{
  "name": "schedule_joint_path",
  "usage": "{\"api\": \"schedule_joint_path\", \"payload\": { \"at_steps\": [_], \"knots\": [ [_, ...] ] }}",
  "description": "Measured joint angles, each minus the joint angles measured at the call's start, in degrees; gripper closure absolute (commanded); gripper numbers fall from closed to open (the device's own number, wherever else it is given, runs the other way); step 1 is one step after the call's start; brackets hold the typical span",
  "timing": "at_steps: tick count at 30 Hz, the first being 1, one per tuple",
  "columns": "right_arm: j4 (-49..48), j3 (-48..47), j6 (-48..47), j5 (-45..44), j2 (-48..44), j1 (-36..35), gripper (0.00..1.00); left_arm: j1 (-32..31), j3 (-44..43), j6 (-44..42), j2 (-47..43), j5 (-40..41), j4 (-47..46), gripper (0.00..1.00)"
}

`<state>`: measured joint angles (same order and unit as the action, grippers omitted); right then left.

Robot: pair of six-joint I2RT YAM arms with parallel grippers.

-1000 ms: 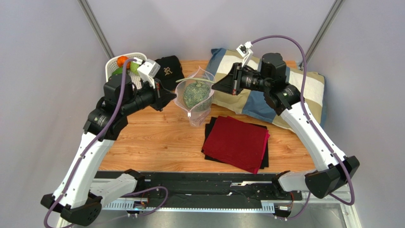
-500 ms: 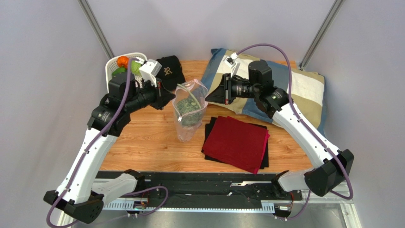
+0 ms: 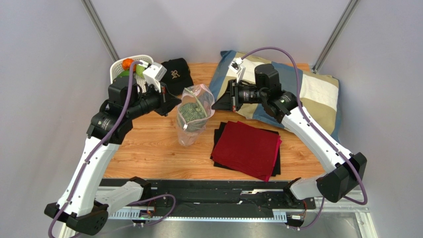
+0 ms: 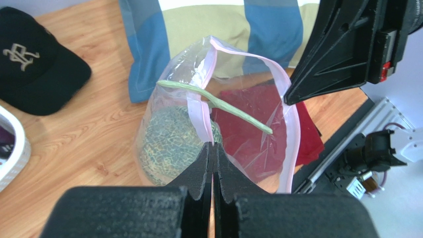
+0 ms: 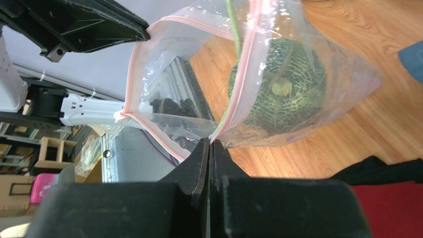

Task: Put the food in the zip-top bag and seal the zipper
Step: Adjust the zipper food storage bag at the center of the board.

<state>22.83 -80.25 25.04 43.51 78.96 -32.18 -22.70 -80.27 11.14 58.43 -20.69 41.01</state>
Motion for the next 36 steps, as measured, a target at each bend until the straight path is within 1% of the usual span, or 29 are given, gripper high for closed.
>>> {"api": "schedule_joint_path", "payload": {
  "at_steps": [2,5,7,10,14,16,19,20,23,25,28,31,32,35,36],
  "knots": [
    [0.3,-0.1,0.3,0.6,0.4,-0.3,1.0,0.2,0.0,0.0,-0.2,-1.8,-0.1,1.0],
    [0.5,0.0,-0.5,-0.2,-0.3,-0.9,1.0,-0.7,1.8,-0.6,-1.8,-1.4,-1.4,1.0],
    [-0.5,2.7,-2.5,-1.1,-2.4,-1.3,1.0,-1.0,3.5,-1.4,-2.3,-0.1,-1.3,1.0],
    [-0.6,8.5,-5.6,-1.4,-2.6,-1.7,1.0,0.0,10.2,-1.9,-1.2,0.7,-1.7,1.0],
    [2.5,10.7,-8.1,-1.6,6.3,-2.0,1.0,1.7,19.3,-2.0,7.1,1.0,0.0,1.0],
    [5.9,10.9,-8.6,-2.0,8.3,-2.0,1.0,2.1,21.1,-2.4,7.5,0.0,2.9,1.0],
    [6.4,10.1,-8.5,-2.2,5.1,-1.9,1.0,2.1,19.4,-2.8,-0.3,-1.4,2.5,1.0],
    [6.4,9.2,-8.5,-2.4,3.6,-1.9,1.0,2.1,16.7,-2.9,-3.6,-1.8,2.1,1.0],
    [4.6,4.2,-8.3,-2.4,-0.7,-1.9,1.0,2.1,7.6,-4.0,-9.2,-2.8,-2.0,1.0],
    [1.8,2.0,-7.9,-2.4,-3.1,-1.9,1.0,2.1,4.6,-4.7,-11.7,-3.2,-5.5,1.0],
    [-0.5,2.1,-7.9,-2.4,-5.6,-1.9,1.0,2.1,5.8,-5.9,-14.9,-2.9,-7.6,1.0],
    [-0.8,4.2,-8.4,-2.3,-5.4,-1.9,1.0,2.1,10.1,-6.4,-13.8,-1.6,-6.5,1.0],
    [-0.6,5.1,-8.8,-2.4,-4.5,-1.9,1.0,2.1,11.6,-6.3,-12.3,-1.6,-5.6,0.88],
    [1.3,9.1,-10.8,-2.6,-0.2,-1.9,1.0,2.1,13.6,-5.8,-7.4,-2.0,-4.0,0.6],
    [1.4,9.3,-10.9,-2.5,0.1,-1.9,1.0,2.1,13.6,-5.2,-5.5,-2.2,-3.5,0.57]
  ]
}}
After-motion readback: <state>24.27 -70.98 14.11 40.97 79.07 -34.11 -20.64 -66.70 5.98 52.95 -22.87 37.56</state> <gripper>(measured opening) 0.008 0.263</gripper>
